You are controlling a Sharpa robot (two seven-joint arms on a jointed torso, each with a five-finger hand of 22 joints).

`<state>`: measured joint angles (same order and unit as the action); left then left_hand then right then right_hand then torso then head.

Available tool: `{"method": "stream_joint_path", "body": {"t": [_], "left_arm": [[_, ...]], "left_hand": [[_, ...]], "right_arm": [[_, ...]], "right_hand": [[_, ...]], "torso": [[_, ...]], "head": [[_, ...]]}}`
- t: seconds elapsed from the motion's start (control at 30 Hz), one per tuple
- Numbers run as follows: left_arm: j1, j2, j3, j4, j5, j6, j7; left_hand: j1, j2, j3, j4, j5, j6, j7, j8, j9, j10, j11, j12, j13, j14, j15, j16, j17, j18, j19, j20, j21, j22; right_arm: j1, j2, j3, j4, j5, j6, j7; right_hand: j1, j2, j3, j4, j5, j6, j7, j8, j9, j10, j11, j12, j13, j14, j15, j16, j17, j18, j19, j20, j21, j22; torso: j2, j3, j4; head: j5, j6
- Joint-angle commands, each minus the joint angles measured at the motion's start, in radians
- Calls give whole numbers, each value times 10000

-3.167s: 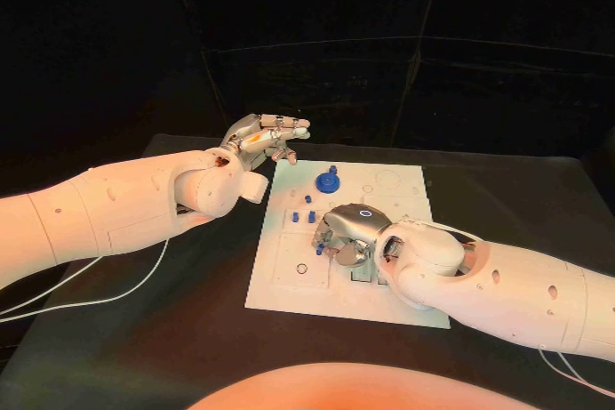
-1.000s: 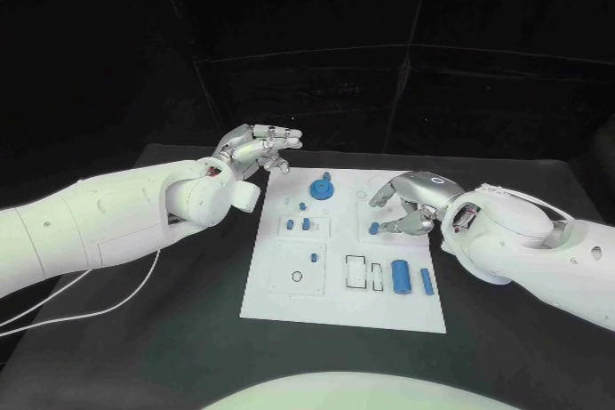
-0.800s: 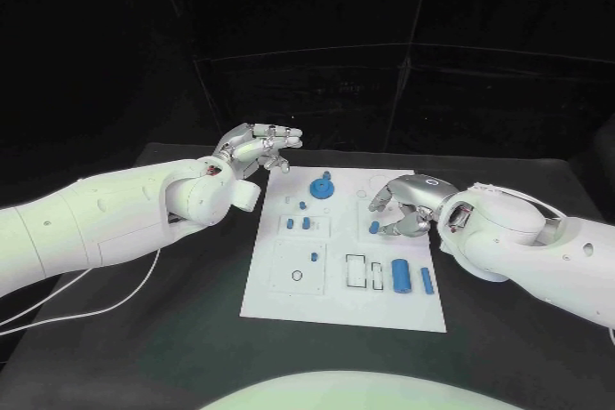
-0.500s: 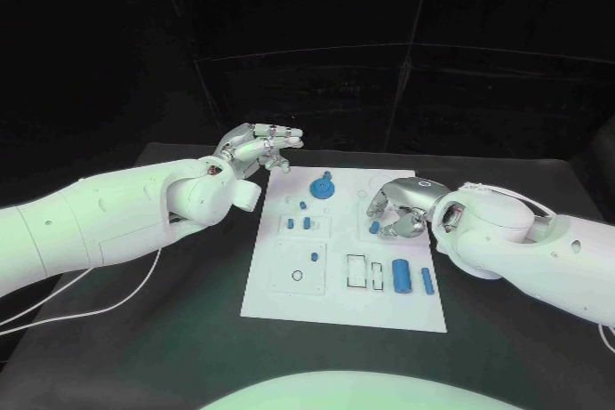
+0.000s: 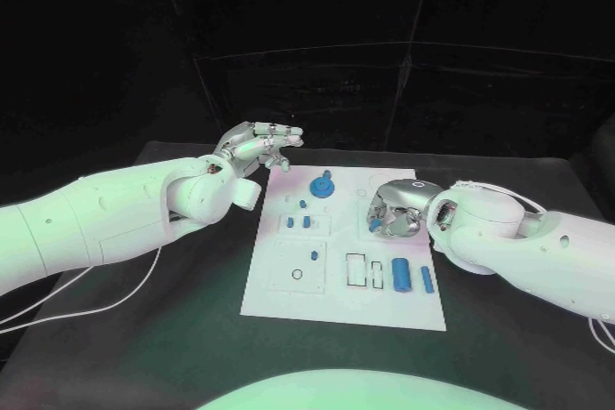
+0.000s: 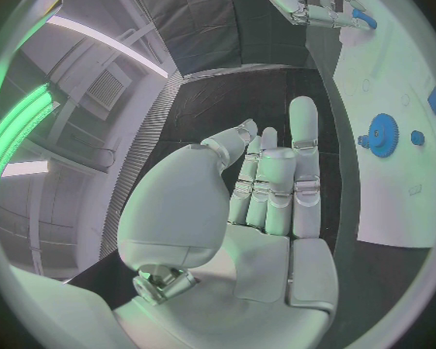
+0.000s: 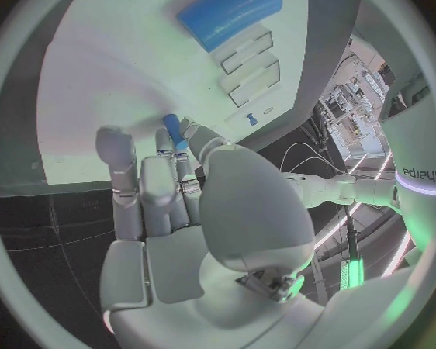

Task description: Assemble the parts on the task board

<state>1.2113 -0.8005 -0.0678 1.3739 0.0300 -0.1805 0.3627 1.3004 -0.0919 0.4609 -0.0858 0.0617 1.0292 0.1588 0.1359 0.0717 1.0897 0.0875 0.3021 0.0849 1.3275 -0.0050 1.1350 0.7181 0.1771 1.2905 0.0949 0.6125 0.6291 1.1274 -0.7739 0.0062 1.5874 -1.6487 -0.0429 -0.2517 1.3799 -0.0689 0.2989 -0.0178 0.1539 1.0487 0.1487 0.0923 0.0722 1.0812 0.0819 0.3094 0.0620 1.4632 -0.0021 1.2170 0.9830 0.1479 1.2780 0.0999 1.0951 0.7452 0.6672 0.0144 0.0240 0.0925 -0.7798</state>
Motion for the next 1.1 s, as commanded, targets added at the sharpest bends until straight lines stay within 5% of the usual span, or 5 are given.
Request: {"method": "stream_joint_path", "body": {"t": [0.03, 0.33, 0.57, 0.87, 1.1], "left_arm": [[12, -4, 1, -2, -81, 103, 84], [12, -16, 1, -3, -81, 123, 68], [11, -25, 1, -33, -81, 124, 64], [8, 12, 1, -79, -82, 94, 162], [4, 40, 1, -122, -82, 89, 189]], "left_hand": [[-26, 83, -53, 21, -21, -68, 17, -1, -3, -61, 7, 45, 13, -16, 60, 66, 9, 44, -35, 25, -62, -10], [-26, 83, -53, 21, -21, -68, 17, -1, -3, -61, 7, 45, 13, -16, 60, 66, 9, 44, -35, 25, -62, -10], [-25, 86, -59, 21, -22, -65, 19, 4, -1, -54, 7, 63, 17, -16, 59, 69, 4, 46, -30, 25, -63, -12], [-2, 138, -42, 21, -17, -64, 18, 14, 1, -49, 0, 102, 25, -11, 56, 87, 13, 49, -18, 25, -67, -16], [4, 145, -38, 19, -16, -65, 19, 15, 1, -49, -1, 108, 26, -12, 54, 87, 9, 49, -16, 25, -67, -17]], "right_arm": [[10, 21, 1, -47, 14, 258, 72], [-12, 3, 0, 113, 62, -1340, 134], [-14, -339, 12, 499, 881, -2645, 320], [66, -885, 255, 1401, 2054, -2986, 435], [73, -351, 302, 1654, 2553, -2690, 774]], "right_hand": [[-41, 10, 127, 2, -16, 83, 12, -29, -24, 134, -32, -142, -12, 154, -46, 79, 21, -61, 103, -11, 78, 34], [-103, 303, 871, 222, -933, 519, -86, -9, -12, 730, -134, -568, 23, 226, -136, 356, 363, -129, 295, -84, 390, 494], [68, 294, 1329, 107, -901, 619, -92, -19, -19, 865, -156, -765, 19, 231, -169, 422, 406, -151, 345, -132, 502, 636], [58, 152, 1590, 22, -821, 616, -62, -64, -31, 913, -134, -912, 21, 218, -149, 434, 391, -152, 324, -123, 521, 642], [-16, 52, 1817, -19, -600, 557, -8, -133, -44, 855, -80, -1096, 14, 204, -109, 440, 366, -151, 288, -96, 530, 637]], "torso": [[-7, 1, -4], [-2, 13, -12], [-22, 7, -30], [-10, 24, 56], [-10, 17, 14]], "head": [[-8, -28], [10, -31], [9, -15], [34, 1], [75, 34]]}}
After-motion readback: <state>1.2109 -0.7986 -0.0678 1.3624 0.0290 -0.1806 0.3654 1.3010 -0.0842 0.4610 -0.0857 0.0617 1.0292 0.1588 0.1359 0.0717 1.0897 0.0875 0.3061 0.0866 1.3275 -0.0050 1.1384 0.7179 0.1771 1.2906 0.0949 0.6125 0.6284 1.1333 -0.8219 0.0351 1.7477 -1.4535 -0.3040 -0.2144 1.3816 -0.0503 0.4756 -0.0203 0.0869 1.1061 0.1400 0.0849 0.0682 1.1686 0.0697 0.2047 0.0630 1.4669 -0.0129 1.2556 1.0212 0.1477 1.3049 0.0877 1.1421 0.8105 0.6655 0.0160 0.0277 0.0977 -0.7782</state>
